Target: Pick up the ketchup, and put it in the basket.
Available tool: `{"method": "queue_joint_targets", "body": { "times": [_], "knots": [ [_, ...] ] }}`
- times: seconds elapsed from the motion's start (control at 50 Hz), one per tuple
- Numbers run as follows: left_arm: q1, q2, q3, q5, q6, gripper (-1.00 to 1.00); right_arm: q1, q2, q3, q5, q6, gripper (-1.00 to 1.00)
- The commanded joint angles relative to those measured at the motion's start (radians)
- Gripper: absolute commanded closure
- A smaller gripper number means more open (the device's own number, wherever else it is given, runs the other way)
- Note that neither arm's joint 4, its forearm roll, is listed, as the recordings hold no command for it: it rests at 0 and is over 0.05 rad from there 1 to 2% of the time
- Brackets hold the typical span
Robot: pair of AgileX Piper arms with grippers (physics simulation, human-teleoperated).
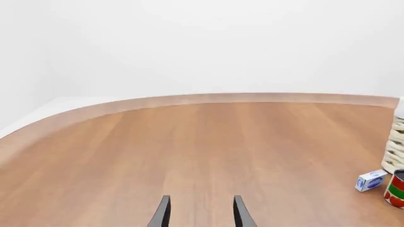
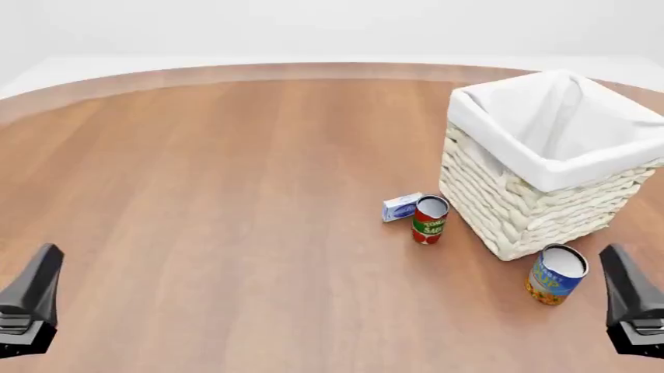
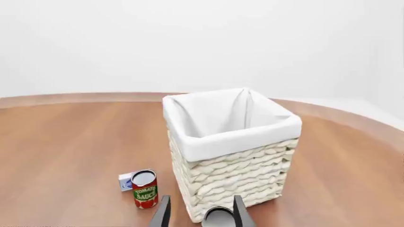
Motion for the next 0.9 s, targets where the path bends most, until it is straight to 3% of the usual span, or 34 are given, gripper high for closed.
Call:
{"method": "queue_joint_targets", "body": {
  "times": [0.02,0.36,0.72,0.9],
  "knots": [
    [0.000,0.005,-0.003,-0.001,0.000,-1.00,-0.004,0.004,0.000,-0.002,-0.023,-1.00],
    [0.000,0.005,-0.003,-0.001,0.000,-1.00,-0.039,-0.001,-0.036,0.011,-0.039,-1.00],
    [0.000,0.005,-0.003,-0.001,0.000,-1.00,0.005,-0.002,-0.016,0.003,-0.093,-1.00],
    [0.000,0.005,-0.003,-0.001,0.000,-1.00,0.075,-0.002,-0.019,0.022,-0.129,-1.00]
  ]
}}
